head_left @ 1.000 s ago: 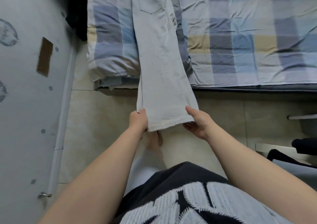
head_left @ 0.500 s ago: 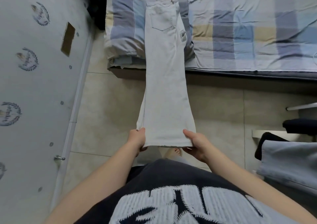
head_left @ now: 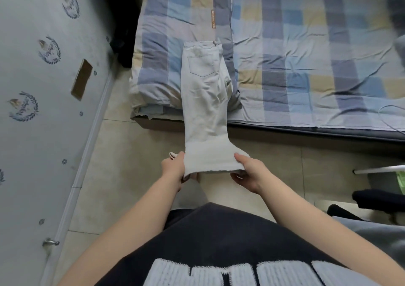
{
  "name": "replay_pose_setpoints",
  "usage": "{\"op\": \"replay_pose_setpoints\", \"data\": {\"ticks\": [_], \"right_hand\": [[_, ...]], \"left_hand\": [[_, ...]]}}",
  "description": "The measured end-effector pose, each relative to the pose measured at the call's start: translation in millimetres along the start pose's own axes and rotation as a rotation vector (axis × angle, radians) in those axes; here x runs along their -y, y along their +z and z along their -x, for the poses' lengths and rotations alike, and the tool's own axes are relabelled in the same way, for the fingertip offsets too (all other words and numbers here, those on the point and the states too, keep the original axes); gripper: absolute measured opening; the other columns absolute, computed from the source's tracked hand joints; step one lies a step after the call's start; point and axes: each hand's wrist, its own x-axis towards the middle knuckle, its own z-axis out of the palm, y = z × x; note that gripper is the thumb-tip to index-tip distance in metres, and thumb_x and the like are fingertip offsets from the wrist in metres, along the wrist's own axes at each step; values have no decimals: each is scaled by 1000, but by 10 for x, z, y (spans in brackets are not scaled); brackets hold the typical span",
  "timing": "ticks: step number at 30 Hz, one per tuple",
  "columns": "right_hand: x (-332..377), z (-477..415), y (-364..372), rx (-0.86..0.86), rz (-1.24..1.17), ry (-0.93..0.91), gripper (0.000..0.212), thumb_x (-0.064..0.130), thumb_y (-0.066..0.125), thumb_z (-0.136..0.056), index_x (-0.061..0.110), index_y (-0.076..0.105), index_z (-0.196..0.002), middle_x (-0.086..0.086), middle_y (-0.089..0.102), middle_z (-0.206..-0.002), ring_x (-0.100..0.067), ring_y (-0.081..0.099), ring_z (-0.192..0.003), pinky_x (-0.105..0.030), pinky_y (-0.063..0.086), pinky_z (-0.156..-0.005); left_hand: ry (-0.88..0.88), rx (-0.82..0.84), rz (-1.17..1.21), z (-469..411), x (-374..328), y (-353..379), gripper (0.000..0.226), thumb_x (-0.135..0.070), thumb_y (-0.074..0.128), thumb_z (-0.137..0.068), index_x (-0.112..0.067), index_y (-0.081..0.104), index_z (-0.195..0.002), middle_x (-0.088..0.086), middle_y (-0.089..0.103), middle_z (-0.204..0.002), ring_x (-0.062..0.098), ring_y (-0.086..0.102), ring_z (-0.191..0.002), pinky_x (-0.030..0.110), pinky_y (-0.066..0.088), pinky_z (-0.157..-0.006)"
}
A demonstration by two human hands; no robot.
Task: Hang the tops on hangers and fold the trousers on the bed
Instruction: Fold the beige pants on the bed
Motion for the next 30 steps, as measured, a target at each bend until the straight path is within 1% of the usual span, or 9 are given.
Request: {"op": "replay_pose_setpoints", "data": {"ticks": [2,6,9,12,17,20,25,27,30], "right_hand": [[394,-161,185,-1,-5,-28,9,20,70,-93,14,69,-100,-6,71,-93,-21,63,-80,-33,55,-65],[1218,-586,626,-45,-37,-34,7,19,69,-93,13,66,-92,-9,64,-88,-22,56,-84,-34,53,-64],[1826,-899,996,-53,-63,-11,7,19,65,-96,12,64,-95,-14,60,-97,-25,53,-92,-35,52,-67],[2369,-1132,1373,-93,-98,37,7,19,66,-95,12,64,-96,-13,60,-93,-22,54,-81,-35,52,-64],[3289,-1638,1927,-100,-107,39,15,20,67,-94,10,65,-105,-13,64,-93,-21,60,-76,-34,55,-62],[3785,-1993,2183,-93,-110,36,13,24,64,-97,12,64,-104,-13,68,-91,-23,68,-76,-37,56,-67],[4497,-2718,2579,-95,-52,3,6,26,59,-99,21,61,-99,-8,65,-95,-20,68,-79,-37,53,-66],[4711,-3051,2709,-100,-26,-5,9,27,58,-99,22,62,-106,-7,66,-104,-19,67,-80,-37,52,-66],[4961,-3610,2860,-109,13,7,30,29,57,-99,21,62,-127,-6,66,-114,-19,66,-76,-33,51,-64]], "left_hand": [[17,11,30,-193,-372,212,18,-26,66,-91,-11,58,-86,6,67,-83,23,62,-67,31,52,-67],[-8,55,85,-673,-1190,595,13,-17,67,-89,-7,62,-94,11,69,-90,24,64,-71,32,56,-67],[-66,124,124,-1043,-1905,829,17,-12,66,-89,-4,64,-104,12,69,-87,23,65,-66,29,55,-52],[-118,147,117,-1330,-2600,1012,18,-10,67,-89,-4,66,-106,11,69,-83,19,66,-55,26,53,-47],[-175,162,99,-1912,-3511,1378,25,-16,66,-91,-7,62,-115,14,64,-99,23,60,-74,24,52,-44],[-184,173,89,-2248,-3964,1647,25,-17,65,-91,-12,60,-115,12,59,-96,19,56,-73,23,52,-45],[-159,175,84,-2902,-4589,2133,9,-14,59,-91,-18,60,-99,-3,57,-69,8,51,-51,19,51,-48],[-170,179,90,-3183,-4763,2329,8,-14,57,-91,-20,61,-87,-8,60,-62,5,51,-48,18,50,-48],[-181,178,83,-3652,-4926,2629,13,-19,62,-92,-22,61,-80,-11,62,-55,1,51,-43,17,49,-47]]}}
